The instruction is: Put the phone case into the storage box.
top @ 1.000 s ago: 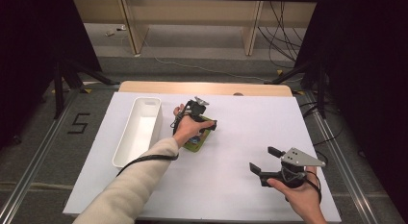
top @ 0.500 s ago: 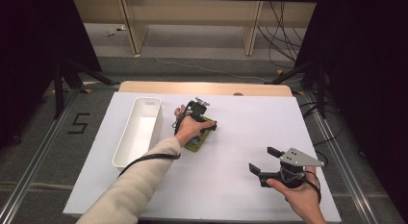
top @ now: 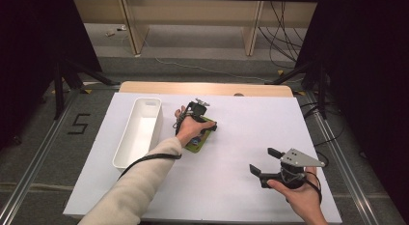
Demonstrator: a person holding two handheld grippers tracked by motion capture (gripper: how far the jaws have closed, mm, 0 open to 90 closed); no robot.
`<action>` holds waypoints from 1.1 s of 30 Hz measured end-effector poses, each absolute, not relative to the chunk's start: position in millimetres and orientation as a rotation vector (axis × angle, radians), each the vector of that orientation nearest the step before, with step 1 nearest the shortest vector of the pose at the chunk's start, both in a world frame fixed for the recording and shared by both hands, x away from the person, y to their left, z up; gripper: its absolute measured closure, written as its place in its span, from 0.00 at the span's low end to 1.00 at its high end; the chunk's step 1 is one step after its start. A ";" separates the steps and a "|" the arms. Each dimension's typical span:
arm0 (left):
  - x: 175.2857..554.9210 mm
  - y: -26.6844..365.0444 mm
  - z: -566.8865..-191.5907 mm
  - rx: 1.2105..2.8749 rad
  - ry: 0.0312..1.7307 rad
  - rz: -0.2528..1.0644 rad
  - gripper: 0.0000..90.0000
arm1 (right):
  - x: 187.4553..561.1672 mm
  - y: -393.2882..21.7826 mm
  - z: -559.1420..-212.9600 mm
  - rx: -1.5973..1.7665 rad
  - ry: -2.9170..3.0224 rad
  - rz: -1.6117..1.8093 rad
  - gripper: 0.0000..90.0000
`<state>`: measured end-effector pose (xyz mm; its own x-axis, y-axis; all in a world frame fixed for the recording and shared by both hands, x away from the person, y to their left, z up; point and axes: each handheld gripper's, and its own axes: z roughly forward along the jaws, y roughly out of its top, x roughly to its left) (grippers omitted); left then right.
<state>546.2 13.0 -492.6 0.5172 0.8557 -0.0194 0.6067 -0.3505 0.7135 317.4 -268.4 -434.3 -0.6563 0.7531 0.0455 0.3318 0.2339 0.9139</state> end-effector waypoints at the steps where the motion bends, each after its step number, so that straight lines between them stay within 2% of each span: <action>1: 546.2 12.8 -492.5 2.085 1.186 0.475 0.00 | 317.5 -268.4 -434.4 0.998 2.108 1.404 0.13; 19: 549.0 11.8 -494.1 2.106 1.212 0.453 0.00 | 317.7 -268.8 -435.0 1.000 2.120 1.399 0.13; 33: 548.9 12.0 -494.5 2.113 1.216 0.436 0.06 | 317.8 -269.2 -435.2 1.009 2.116 1.407 0.13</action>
